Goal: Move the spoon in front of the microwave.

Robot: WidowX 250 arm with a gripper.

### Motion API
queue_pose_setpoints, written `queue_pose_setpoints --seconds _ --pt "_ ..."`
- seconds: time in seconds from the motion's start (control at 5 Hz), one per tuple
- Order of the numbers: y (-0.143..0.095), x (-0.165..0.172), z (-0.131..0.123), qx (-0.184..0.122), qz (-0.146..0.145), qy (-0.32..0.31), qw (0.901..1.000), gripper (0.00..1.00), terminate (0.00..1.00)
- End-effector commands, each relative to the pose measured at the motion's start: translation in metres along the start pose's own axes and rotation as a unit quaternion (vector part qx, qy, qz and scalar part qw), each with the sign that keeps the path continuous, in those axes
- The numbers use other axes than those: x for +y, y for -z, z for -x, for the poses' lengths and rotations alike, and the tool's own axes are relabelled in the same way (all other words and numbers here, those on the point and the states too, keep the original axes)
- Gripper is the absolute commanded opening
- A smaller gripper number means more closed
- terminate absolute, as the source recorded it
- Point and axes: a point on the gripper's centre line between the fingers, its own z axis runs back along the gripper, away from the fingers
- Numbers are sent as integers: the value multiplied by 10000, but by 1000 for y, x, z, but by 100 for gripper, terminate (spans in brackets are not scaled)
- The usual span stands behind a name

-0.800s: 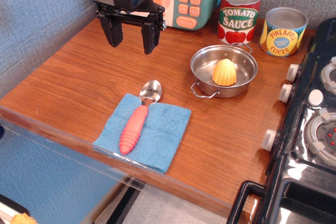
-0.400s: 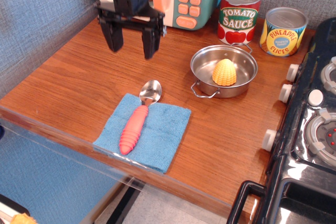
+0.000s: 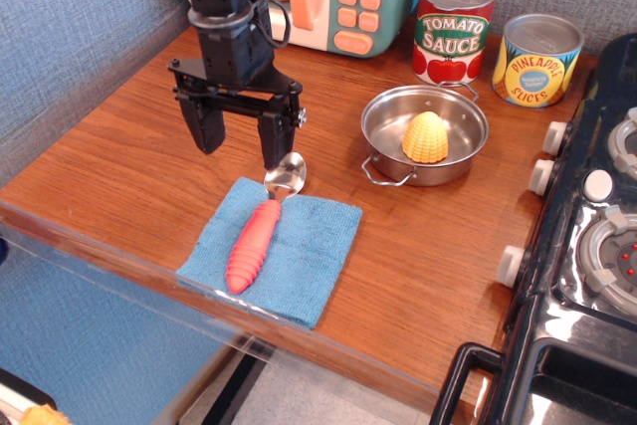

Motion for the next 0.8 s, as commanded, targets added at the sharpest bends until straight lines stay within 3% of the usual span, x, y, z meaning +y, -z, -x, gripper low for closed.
queue_pose_setpoints --seconds 0.0,0.6 --pt "4 -14 32 -19 -72 427 9991 100 0" --pt "20 -29 37 27 -251 599 9979 100 0"
